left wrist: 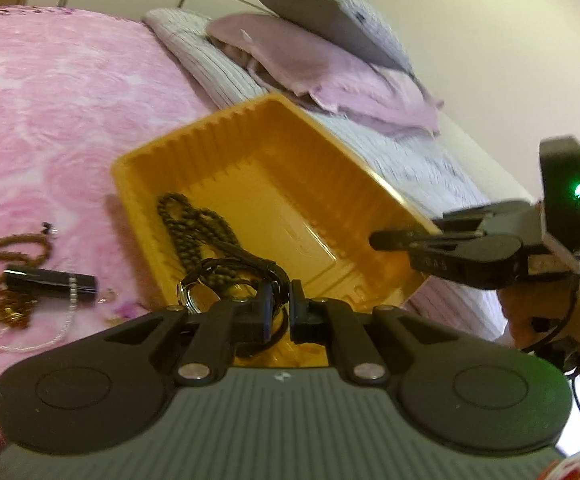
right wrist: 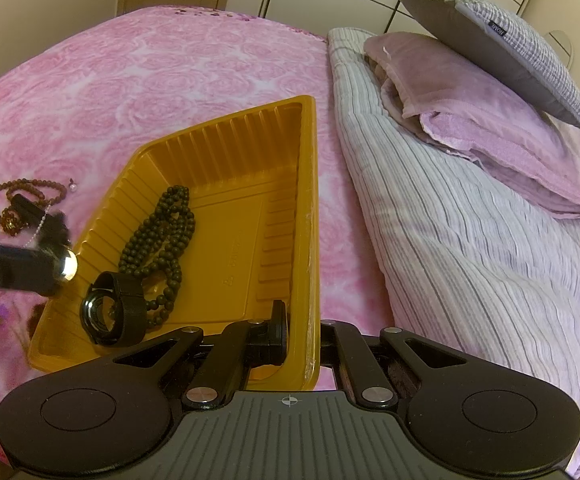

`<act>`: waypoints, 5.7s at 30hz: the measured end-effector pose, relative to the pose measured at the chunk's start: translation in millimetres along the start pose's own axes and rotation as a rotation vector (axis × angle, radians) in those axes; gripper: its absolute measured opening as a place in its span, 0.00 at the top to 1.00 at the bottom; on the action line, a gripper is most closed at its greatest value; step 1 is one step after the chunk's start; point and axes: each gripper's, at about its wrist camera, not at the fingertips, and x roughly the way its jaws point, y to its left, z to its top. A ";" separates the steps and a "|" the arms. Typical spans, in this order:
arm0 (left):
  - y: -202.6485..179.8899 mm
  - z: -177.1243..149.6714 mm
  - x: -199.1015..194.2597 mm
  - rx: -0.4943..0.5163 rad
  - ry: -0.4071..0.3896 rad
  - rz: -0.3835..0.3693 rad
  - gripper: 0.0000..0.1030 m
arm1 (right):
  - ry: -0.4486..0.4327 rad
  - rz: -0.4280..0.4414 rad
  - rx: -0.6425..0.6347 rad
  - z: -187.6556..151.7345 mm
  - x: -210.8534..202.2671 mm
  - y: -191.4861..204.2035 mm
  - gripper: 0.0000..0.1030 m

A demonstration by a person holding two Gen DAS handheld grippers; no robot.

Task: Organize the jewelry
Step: 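Carry the black clip over the tray and open the left tool, then grasp the small brown bead bracelet with the left tool, then carry the brown bead bracelet into the tray and open the left tool, then grasp the black cylinder with the left tool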

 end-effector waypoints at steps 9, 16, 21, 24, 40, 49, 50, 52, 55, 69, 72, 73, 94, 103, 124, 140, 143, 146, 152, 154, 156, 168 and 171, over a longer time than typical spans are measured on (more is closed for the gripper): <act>-8.6 -5.9 14.8 0.020 0.039 -0.045 0.75 | 0.000 0.002 -0.002 -0.1 0.1 -0.1 0.96; 6.9 -14.0 -16.0 0.032 0.010 0.056 0.65 | -0.002 0.001 -0.002 -0.8 0.7 0.4 0.96; 30.2 -33.1 -49.8 0.086 -0.011 0.240 0.65 | -0.001 0.000 -0.002 -0.8 1.3 0.8 0.96; 45.7 -43.6 -66.1 0.130 -0.012 0.353 0.64 | -0.002 0.000 -0.002 -0.6 0.9 0.7 0.96; 90.3 -59.3 -70.0 0.316 0.113 0.545 0.64 | 0.001 -0.003 -0.003 -0.7 1.2 0.0 0.96; 88.5 -36.1 -52.3 0.331 0.079 0.504 0.64 | 0.001 -0.003 -0.003 -1.1 0.8 0.2 0.96; 88.4 -34.0 -47.7 0.333 0.079 0.496 0.64 | 0.002 -0.003 -0.002 -1.1 0.9 0.2 0.96; 87.7 -31.2 -38.6 0.349 0.084 0.490 0.64 | 0.002 -0.003 -0.002 -1.0 1.0 0.2 0.96; 88.6 -27.7 -26.0 0.360 0.091 0.498 0.66 | 0.001 -0.004 -0.003 -1.1 1.2 0.1 0.96; 102.9 -22.4 -31.8 0.278 0.069 0.483 0.96 | 0.003 -0.003 0.002 -1.9 2.2 -0.3 0.96; 104.0 -19.9 -46.7 0.252 0.039 0.482 0.96 | 0.003 -0.004 0.001 -1.8 2.2 -0.5 0.96; 104.1 -19.0 -51.8 0.247 0.031 0.483 0.96 | 0.003 -0.004 0.001 -1.7 2.2 -0.5 0.96; 72.1 19.3 -104.5 0.245 -0.085 0.399 0.96 | 0.000 -0.003 0.000 -0.4 1.3 -0.7 0.96; 29.4 29.1 -68.2 0.257 -0.094 0.257 0.96 | -0.001 -0.002 0.003 -0.1 0.8 -0.7 0.96; -9.4 47.0 27.2 0.304 0.005 0.131 0.96 | -0.011 0.004 0.010 -0.5 0.0 -0.6 0.96; 29.6 54.9 -18.9 0.236 -0.057 0.259 0.89 | -0.015 0.003 0.013 -0.7 1.0 0.3 0.96; 47.7 48.7 -39.4 0.219 -0.064 0.328 0.89 | -0.016 0.002 0.012 -1.1 0.1 1.9 0.96; 66.0 39.3 -57.2 0.205 -0.062 0.386 0.88 | -0.015 0.002 0.009 -1.2 0.5 1.5 0.96; 94.2 3.0 -73.2 0.198 -0.013 0.460 0.82 | -0.014 0.002 0.009 -0.8 0.7 0.0 0.96; 99.7 -10.2 -72.4 0.202 0.009 0.475 0.81 | -0.014 0.001 0.008 -0.8 0.8 0.2 0.96; 100.6 -21.7 -70.0 0.228 0.019 0.477 0.80 | -0.013 0.000 0.007 -1.0 1.1 -0.5 0.96; 85.1 -38.0 -33.8 0.351 0.052 0.465 0.75 | -0.009 0.000 0.008 -2.4 1.5 -1.5 0.96; 86.5 -30.9 -25.4 0.374 0.047 0.473 0.71 | -0.009 0.000 0.009 -2.3 1.7 -1.7 0.96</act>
